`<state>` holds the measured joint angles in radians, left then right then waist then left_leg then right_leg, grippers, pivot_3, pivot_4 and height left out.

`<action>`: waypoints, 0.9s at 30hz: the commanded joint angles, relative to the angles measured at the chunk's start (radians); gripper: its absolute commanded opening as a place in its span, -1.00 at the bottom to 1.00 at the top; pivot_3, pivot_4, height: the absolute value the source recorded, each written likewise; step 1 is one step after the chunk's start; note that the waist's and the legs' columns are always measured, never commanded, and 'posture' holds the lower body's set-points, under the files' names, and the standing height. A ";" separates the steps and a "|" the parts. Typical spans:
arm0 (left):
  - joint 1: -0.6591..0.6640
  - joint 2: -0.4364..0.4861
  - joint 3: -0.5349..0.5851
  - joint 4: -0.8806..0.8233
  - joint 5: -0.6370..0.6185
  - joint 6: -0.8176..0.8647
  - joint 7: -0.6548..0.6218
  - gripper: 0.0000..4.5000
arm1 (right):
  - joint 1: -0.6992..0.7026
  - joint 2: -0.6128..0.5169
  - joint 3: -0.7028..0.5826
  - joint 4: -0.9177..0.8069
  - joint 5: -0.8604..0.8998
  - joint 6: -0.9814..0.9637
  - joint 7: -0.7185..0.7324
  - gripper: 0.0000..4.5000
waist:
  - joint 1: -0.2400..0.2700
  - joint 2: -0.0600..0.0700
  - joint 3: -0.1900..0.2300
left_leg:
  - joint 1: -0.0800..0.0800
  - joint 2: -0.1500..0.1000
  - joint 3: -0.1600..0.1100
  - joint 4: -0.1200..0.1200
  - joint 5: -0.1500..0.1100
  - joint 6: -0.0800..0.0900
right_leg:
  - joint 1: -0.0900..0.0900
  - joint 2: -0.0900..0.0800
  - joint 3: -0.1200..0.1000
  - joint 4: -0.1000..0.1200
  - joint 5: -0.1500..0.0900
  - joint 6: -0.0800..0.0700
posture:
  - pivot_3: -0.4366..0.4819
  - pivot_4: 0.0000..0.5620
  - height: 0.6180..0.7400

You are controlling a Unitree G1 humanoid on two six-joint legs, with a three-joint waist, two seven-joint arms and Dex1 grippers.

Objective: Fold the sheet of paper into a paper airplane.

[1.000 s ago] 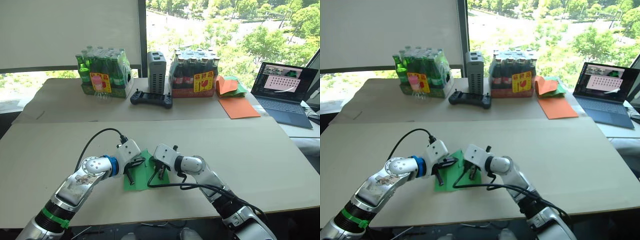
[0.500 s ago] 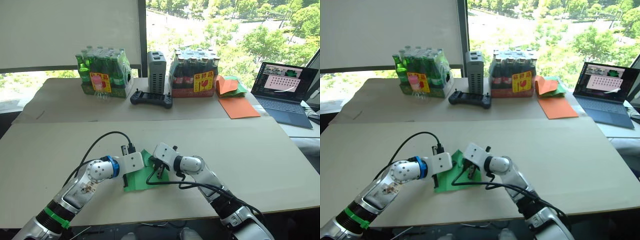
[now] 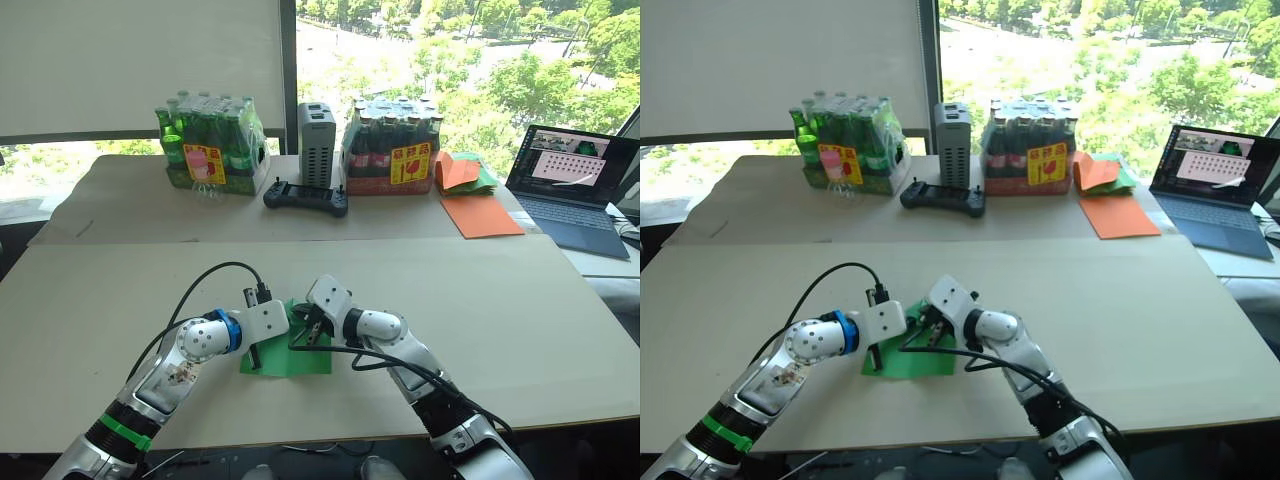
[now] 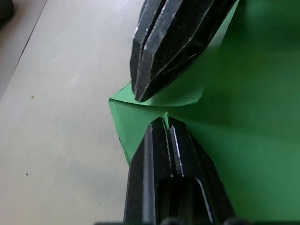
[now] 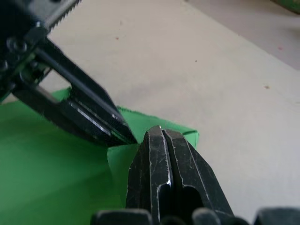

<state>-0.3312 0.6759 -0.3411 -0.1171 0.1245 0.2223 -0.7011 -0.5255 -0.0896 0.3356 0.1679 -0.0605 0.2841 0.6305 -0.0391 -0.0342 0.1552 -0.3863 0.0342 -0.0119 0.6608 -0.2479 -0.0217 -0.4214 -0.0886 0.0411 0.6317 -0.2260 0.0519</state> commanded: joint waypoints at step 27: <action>0.028 -0.028 0.037 0.004 0.025 0.025 -0.016 -0.99 | -0.087 0.097 -0.046 0.140 0.059 0.011 -0.047 -1.00 | -0.003 0.000 0.000 | 0.000 0.000 0.000 0.000 0.000 0.000 | 0.000 0.000 0.000 0.001 0.000 0.000 | -0.05 -0.47 0.78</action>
<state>-0.3147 0.6492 -0.3073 -0.1149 0.1275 0.2283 -0.7167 -0.5918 0.0090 0.2843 0.3137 0.0029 0.3133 0.5862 -0.0421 -0.0338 0.1554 -0.3861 0.0344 -0.0120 0.6608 -0.2478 -0.0217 -0.4217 -0.0885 0.0410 0.6324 -0.2260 0.0518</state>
